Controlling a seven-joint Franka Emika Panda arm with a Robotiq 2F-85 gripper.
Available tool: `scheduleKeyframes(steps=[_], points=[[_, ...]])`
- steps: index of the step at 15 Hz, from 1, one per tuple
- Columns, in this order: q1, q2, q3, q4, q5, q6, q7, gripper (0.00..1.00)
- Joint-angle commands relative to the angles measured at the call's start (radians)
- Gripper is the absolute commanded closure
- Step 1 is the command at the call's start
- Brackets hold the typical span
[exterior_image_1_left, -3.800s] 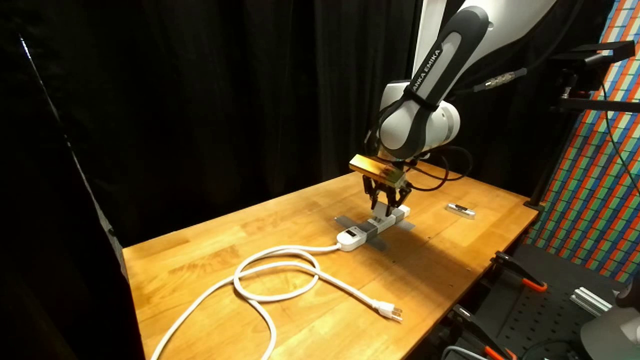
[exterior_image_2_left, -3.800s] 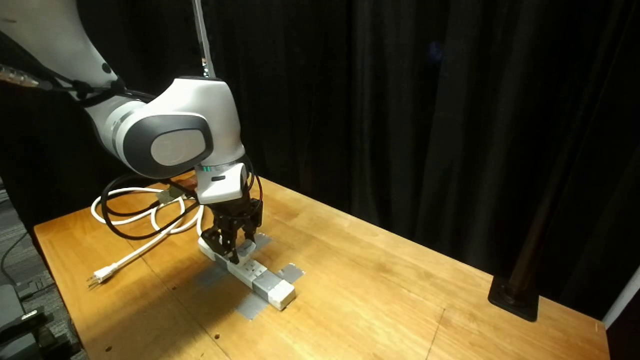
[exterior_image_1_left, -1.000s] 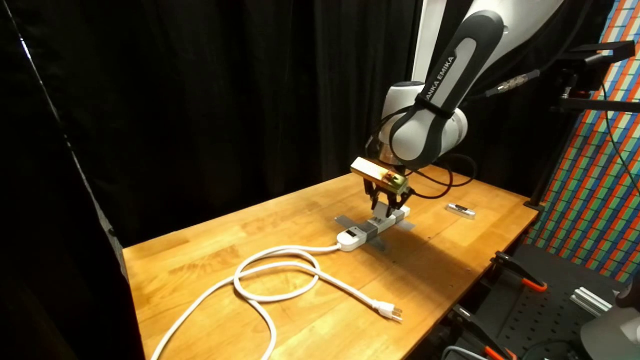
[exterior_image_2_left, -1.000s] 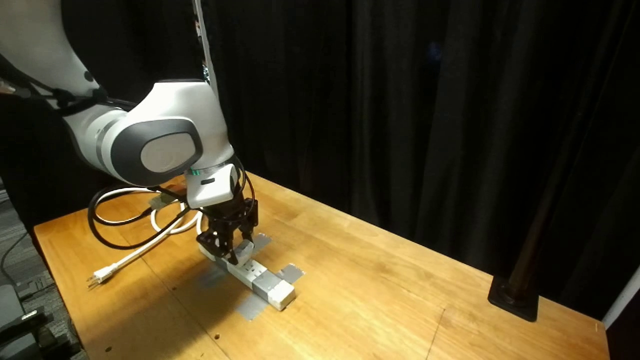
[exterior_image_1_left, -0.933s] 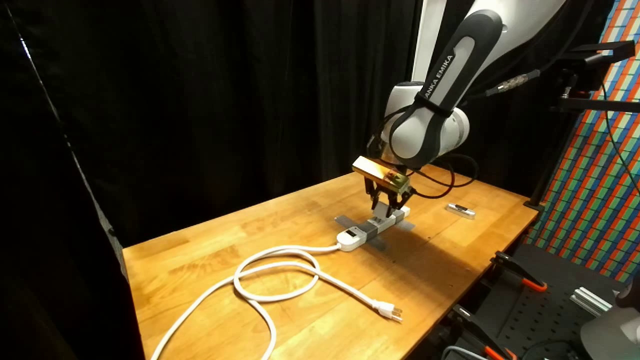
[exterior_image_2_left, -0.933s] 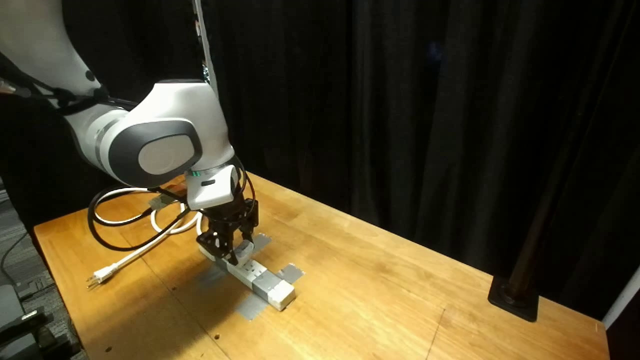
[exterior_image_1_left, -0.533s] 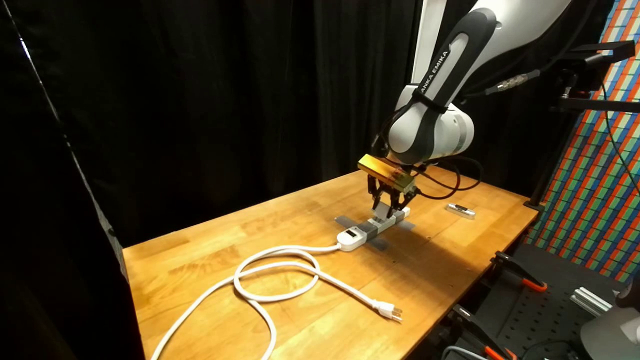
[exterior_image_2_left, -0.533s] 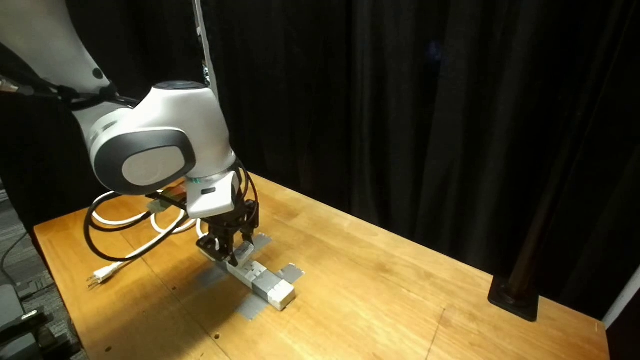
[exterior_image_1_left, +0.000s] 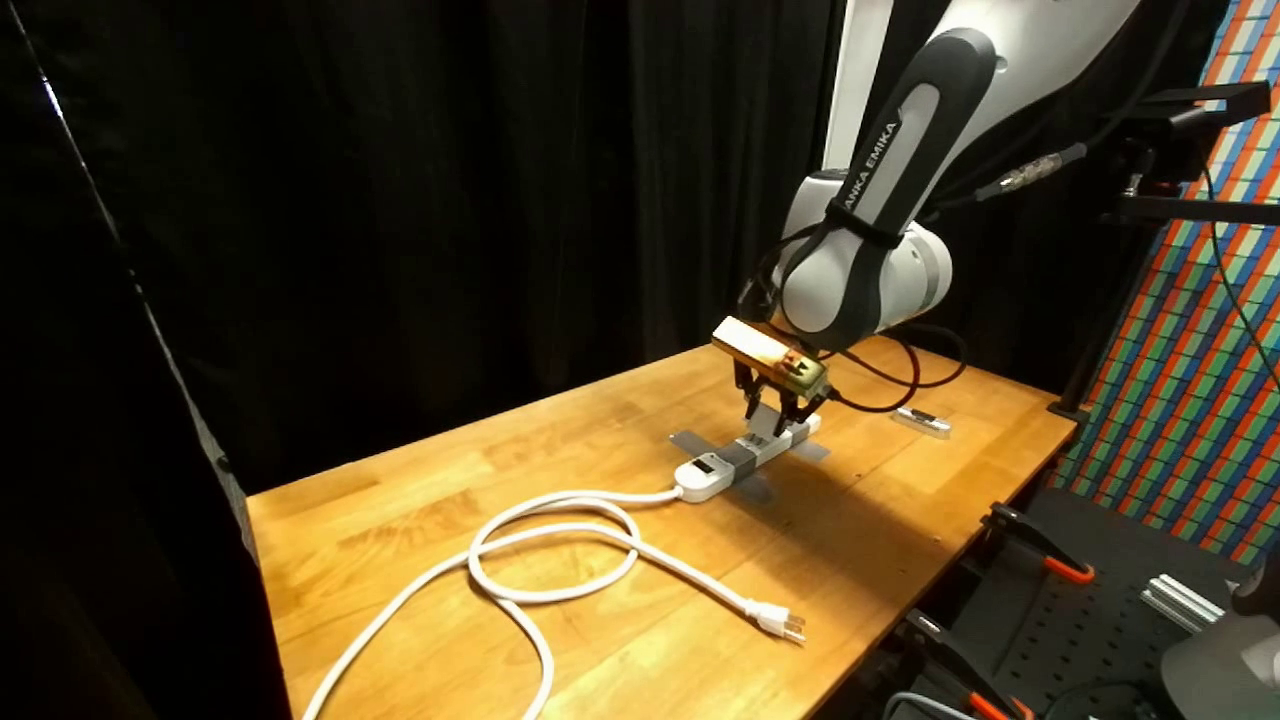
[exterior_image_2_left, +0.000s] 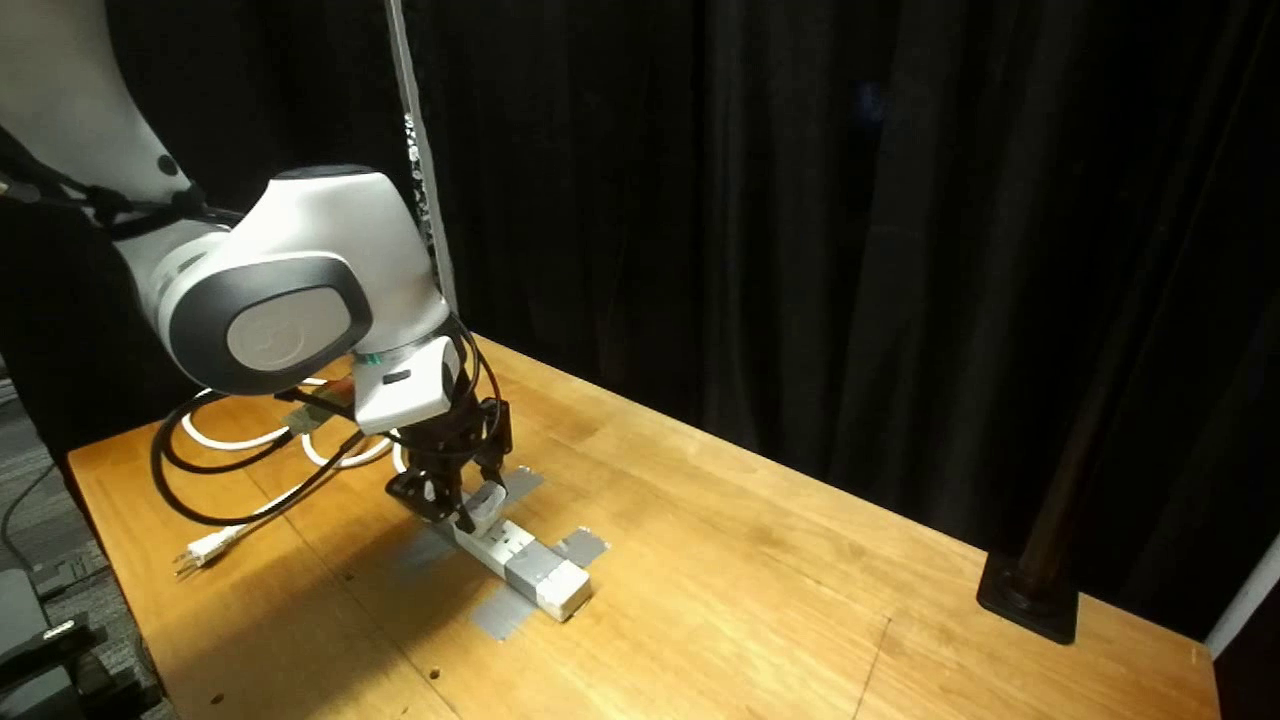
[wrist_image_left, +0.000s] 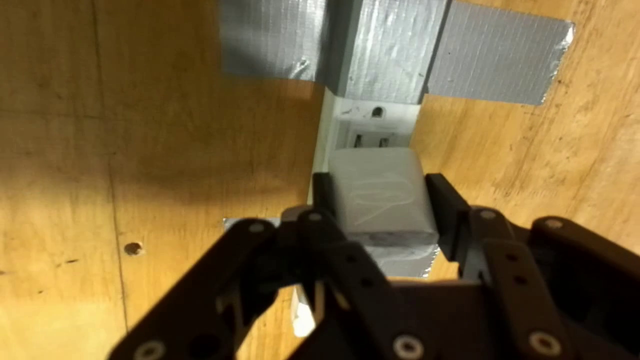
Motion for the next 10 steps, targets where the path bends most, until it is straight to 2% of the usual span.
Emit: scheduleKeyframes(steps=[1,7,8,9,10], points=[[0.010,0.002,-0.010,0.000,0.010,0.007,-0.004,0.52],[0.005,0.002,-0.007,0.002,0.011,0.004,-0.004,0.52],[0.005,0.002,-0.007,0.002,0.011,0.004,-0.004,0.77],[0.035,0.008,-0.039,0.011,-0.003,-0.003,0.018,0.77],[0.093,0.035,-0.099,0.022,-0.030,0.017,0.062,0.77]])
